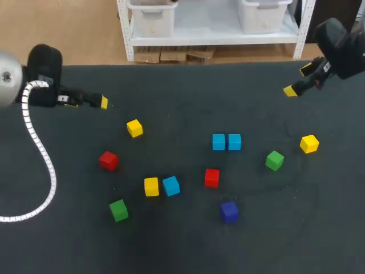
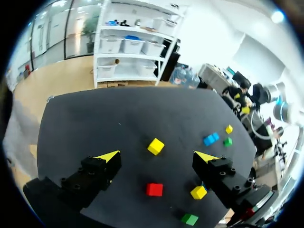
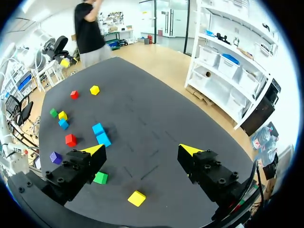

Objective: Place the blue cubes, place green cubes on the blue cubes, place the yellow cubes on the green cubes, then place the red cubes on the yellow cubes, and place purple cube on the red cubes.

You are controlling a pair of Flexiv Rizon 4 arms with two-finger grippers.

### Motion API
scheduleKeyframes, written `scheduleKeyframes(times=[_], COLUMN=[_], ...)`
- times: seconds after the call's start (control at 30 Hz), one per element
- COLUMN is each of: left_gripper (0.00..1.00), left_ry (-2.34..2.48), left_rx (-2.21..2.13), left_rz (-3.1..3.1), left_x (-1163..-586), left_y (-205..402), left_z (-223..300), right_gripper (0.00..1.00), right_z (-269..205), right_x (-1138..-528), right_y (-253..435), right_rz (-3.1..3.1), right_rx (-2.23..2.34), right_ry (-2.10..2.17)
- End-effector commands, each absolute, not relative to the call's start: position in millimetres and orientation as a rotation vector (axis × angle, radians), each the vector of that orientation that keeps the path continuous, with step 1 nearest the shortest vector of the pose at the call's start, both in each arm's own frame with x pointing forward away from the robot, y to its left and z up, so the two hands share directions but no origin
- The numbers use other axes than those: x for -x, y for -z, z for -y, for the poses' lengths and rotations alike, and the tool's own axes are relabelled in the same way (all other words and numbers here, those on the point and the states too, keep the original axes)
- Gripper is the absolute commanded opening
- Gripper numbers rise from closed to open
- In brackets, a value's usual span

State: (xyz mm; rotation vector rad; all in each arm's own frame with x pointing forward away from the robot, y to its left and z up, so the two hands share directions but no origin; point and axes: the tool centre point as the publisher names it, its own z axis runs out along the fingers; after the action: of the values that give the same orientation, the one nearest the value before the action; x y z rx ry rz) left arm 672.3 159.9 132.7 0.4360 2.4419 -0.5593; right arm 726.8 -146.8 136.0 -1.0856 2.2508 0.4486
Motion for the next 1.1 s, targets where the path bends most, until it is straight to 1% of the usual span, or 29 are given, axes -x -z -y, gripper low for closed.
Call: scheduleKeyframes(times=[0.03, 0.47, 0.7, 0.87, 1.1], left_gripper=[1.00, 1.00, 1.00, 1.00, 1.00], left_ry=[0.446, 0.294, 0.226, 0.133, 0.084], left_rx=[-0.486, -0.909, -1.108, -1.288, -1.267], left_rz=[-2.551, -2.650, -2.678, -2.680, -2.771], left_x=[-671.7, -638.3, -625.9, -618.1, -611.1], left_y=[-125.7, -98.5, -74.9, -55.0, -35.0], left_z=[-142.7, -76.5, -63.2, -41.8, -15.0], right_gripper=[1.00, 1.00, 1.00, 1.00, 1.00], right_z=[147.2, 147.2, 147.2, 147.2, 147.2], right_x=[-728.0, -728.0, -728.0, -728.0, -728.0], right_y=[-135.5, -135.5, -135.5, -135.5, -135.5], right_rz=[-2.249, -2.249, -2.249, -2.249, -2.249], right_rx=[1.088, 1.088, 1.088, 1.088, 1.088], right_ry=[-0.454, -0.454, -0.454, -0.454, -0.454])
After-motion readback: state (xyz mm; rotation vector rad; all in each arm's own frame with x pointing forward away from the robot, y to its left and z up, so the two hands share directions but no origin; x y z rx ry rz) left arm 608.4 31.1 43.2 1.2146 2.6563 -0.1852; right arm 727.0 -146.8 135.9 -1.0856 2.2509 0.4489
